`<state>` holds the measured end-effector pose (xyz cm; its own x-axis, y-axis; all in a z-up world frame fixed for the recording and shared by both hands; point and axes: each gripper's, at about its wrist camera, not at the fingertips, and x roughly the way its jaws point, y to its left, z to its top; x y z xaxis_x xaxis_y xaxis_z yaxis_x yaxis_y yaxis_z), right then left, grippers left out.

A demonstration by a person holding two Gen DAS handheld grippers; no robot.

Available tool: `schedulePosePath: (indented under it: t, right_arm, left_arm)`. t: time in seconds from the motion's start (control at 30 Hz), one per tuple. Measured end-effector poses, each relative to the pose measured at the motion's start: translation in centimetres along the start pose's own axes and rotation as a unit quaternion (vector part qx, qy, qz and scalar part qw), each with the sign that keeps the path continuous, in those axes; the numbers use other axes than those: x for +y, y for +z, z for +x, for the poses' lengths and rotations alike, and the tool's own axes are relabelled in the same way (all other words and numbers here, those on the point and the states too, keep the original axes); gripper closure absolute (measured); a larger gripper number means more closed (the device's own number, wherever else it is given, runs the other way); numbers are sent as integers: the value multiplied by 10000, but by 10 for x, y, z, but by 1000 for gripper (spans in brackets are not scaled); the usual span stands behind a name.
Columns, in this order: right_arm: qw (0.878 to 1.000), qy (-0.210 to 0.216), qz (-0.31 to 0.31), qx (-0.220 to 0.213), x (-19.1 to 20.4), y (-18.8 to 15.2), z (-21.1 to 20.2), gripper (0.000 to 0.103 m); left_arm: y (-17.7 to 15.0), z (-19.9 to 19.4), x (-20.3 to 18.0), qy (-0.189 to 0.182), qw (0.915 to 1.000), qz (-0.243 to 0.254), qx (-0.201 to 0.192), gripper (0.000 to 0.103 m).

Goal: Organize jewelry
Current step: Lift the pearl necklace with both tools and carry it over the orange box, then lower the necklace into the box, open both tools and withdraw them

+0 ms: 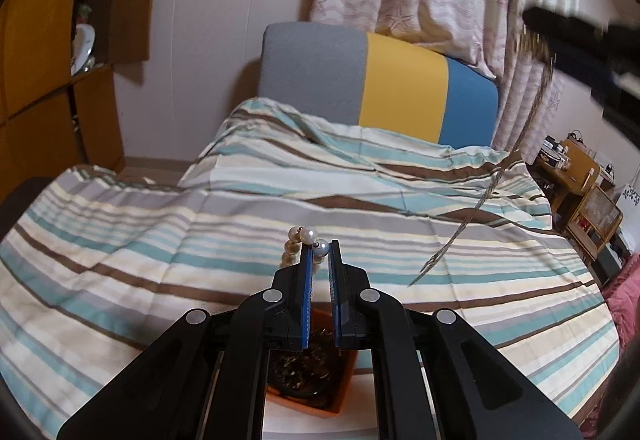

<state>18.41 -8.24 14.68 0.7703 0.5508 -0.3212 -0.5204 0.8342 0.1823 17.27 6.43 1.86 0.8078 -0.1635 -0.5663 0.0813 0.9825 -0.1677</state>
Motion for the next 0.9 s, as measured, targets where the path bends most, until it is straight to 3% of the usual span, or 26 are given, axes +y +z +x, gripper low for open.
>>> schedulePosePath:
  t: [0.2,0.57,0.6,0.67,0.7,0.73,0.9]
  right_arm:
    - [9996,82,0,266,15,-18,21,75]
    - [9930,141,73,1174,24,-95,63,76]
    - [9917,133,95,1272,23,-104,67,76]
    - [9902,111,110,1390,21,-114,73,76]
    - [9895,105,115,1438,20,-117,76,76]
    - [9885,101,129,1501,18,-121,79,76]
    - [9848,134,145,1727,15,-136,94,75]
  left_arm:
    - [-23,19,14,108,9994,-56,324,95]
    - [-65,46,39,375,9958,-245,793,95]
    - [-68,45,41,416,9955,-240,814,89]
    - [-72,43,46,406,9954,-287,818,69]
    - [-74,38,49,431,9955,-366,754,45]
    - [-76,32,53,426,9959,-484,638,37]
    - [-79,11,65,559,9948,-750,394,34]
